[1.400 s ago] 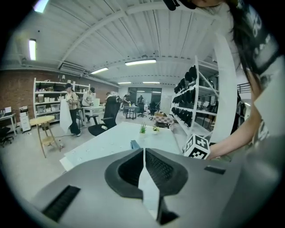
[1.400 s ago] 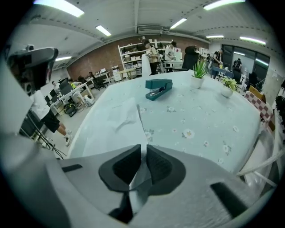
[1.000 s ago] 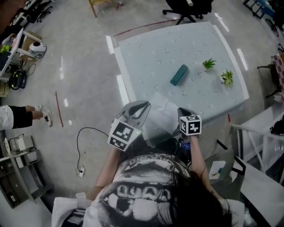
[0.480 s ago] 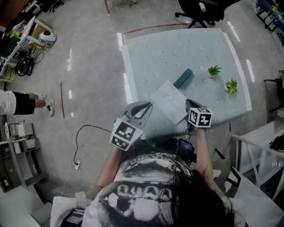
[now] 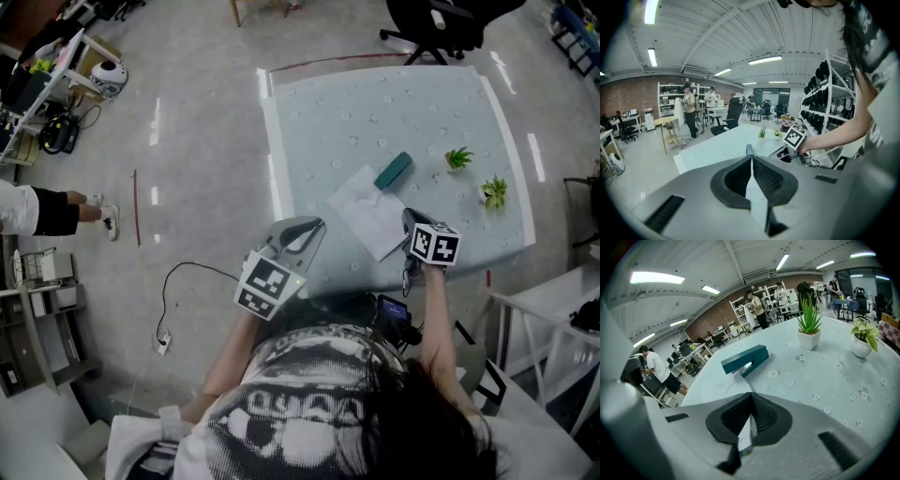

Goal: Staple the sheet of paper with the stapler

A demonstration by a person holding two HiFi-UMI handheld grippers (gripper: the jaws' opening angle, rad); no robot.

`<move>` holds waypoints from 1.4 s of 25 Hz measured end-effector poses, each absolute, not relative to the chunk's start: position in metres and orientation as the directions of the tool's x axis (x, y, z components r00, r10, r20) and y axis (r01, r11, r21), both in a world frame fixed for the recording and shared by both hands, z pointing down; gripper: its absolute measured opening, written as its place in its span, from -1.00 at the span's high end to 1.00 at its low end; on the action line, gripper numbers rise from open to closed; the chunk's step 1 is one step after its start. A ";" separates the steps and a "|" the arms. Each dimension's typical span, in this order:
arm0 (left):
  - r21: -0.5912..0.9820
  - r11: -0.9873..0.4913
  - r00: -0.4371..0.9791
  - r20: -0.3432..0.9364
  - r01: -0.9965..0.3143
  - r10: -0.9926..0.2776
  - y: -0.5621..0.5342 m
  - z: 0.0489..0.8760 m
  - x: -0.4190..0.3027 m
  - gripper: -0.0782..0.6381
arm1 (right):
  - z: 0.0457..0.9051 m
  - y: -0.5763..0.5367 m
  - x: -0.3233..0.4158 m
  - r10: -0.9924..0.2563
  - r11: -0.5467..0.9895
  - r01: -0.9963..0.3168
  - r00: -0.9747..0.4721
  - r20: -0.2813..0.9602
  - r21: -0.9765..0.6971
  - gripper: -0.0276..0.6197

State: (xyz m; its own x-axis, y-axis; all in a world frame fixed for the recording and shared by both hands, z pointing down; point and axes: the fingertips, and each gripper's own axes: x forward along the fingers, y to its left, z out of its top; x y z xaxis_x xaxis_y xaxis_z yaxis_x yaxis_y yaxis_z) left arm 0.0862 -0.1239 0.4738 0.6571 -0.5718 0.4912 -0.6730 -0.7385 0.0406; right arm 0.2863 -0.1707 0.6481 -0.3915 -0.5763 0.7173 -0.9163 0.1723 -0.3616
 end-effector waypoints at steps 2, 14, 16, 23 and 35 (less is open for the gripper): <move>0.042 -0.735 0.654 0.493 -0.676 -0.574 -0.124 0.474 0.085 0.75 | 0.650 -0.168 0.291 -0.568 0.174 -0.918 -0.389 0.726 -0.356 0.91; 0.047 -0.730 0.650 0.498 -0.682 -0.574 -0.130 0.479 0.081 0.76 | 0.648 -0.165 0.313 -0.545 0.184 -0.936 -0.352 0.761 -0.300 0.53; 0.048 -0.728 0.648 0.497 -0.684 -0.577 -0.131 0.480 0.078 0.75 | 0.633 -0.174 0.315 -0.576 0.197 -0.935 -0.353 0.738 -0.294 0.53; 0.037 -0.743 0.665 0.479 -0.668 -0.573 -0.133 0.477 0.084 0.76 | 0.588 -0.225 0.276 -0.569 0.401 -0.874 -0.473 0.672 -0.275 0.92; 0.035 -0.796 0.732 0.420 -0.604 -0.537 -0.133 0.463 0.102 0.75 | 0.611 -0.243 0.215 -0.340 0.626 -0.756 -0.485 0.806 -0.191 0.91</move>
State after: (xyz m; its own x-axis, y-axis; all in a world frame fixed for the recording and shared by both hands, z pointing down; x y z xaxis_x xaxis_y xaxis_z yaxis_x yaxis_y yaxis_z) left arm 0.1023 -0.1334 0.4630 0.7317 -0.5372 0.4195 -0.6043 -0.7960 0.0347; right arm 0.2150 -0.2433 0.6112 -0.4849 -0.3396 0.8059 -0.7559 0.6262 -0.1910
